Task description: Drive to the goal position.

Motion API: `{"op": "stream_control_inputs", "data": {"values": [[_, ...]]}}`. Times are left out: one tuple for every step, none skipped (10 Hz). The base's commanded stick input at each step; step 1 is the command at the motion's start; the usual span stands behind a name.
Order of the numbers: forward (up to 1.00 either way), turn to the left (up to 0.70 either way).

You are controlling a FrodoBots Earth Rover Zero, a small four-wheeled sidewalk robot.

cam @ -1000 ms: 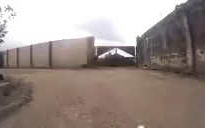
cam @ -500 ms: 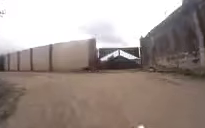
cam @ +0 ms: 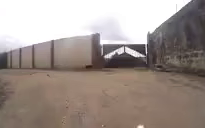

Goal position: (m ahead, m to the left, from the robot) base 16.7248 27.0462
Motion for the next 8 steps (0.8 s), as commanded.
{"op": "stream_control_inputs", "data": {"values": [[1.00, 0.27], [1.00, 0.27], [1.00, 0.27], [1.00, 0.27], [1.00, 0.27], [1.00, 0.27], [1.00, 0.27], [1.00, 0.27]]}}
